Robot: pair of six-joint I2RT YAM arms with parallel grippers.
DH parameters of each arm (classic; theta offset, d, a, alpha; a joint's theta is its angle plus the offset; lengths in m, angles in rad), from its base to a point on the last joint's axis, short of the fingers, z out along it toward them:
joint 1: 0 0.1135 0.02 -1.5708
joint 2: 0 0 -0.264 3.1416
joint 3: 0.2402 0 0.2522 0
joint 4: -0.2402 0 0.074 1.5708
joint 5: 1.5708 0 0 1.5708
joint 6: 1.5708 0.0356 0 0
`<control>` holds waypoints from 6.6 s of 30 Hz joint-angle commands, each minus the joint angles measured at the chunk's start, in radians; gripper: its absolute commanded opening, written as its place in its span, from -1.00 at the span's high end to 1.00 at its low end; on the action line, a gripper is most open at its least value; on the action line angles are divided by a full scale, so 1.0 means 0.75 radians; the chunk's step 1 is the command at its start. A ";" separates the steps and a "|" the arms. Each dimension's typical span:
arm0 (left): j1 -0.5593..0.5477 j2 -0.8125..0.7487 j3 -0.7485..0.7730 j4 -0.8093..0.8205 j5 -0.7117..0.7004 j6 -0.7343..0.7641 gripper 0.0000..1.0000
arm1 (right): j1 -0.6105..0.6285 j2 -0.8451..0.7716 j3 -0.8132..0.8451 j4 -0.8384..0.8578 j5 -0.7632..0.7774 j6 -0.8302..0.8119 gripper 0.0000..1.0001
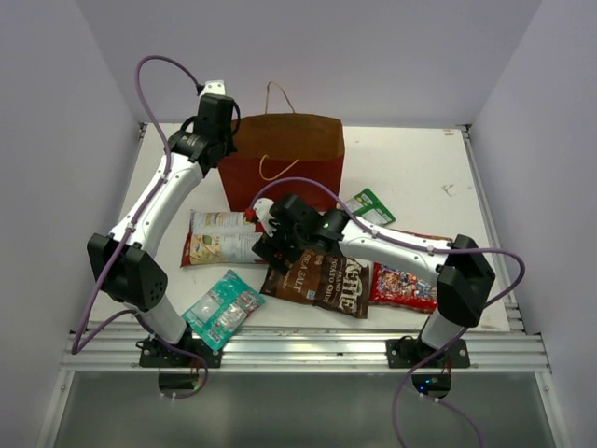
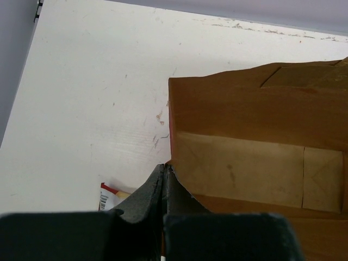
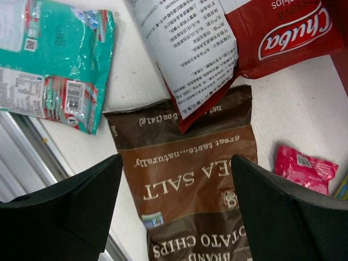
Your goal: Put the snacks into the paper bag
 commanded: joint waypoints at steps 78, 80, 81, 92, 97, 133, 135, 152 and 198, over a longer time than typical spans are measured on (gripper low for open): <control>0.001 0.074 0.064 -0.013 0.096 0.025 1.00 | -0.374 0.238 1.490 0.263 0.679 -0.539 1.00; 0.001 0.074 0.058 -0.013 0.100 0.027 1.00 | -0.384 0.275 1.531 0.279 0.683 -0.543 1.00; 0.001 0.074 0.058 -0.011 0.100 0.027 1.00 | -0.388 0.288 1.552 0.283 0.689 -0.545 1.00; 0.001 0.070 0.043 -0.005 0.094 0.033 1.00 | -0.461 0.339 1.605 0.353 0.593 -0.494 1.00; 0.001 0.062 0.039 -0.003 0.086 0.037 1.00 | -0.488 0.380 1.540 0.383 0.504 -0.447 1.00; 0.003 0.091 -0.004 0.034 0.016 0.045 1.00 | -0.427 -0.133 0.843 0.110 0.464 -0.236 -0.98; 0.003 0.095 -0.002 0.038 0.020 0.039 1.00 | -0.425 -0.250 0.588 0.079 0.515 -0.206 -0.98; 0.001 0.091 -0.026 0.004 0.067 0.035 1.00 | -0.410 -0.543 -0.542 -0.118 0.129 0.445 -0.90; 0.003 0.064 0.011 0.045 0.041 0.033 1.00 | -0.353 0.077 1.423 -0.827 1.305 -0.049 1.00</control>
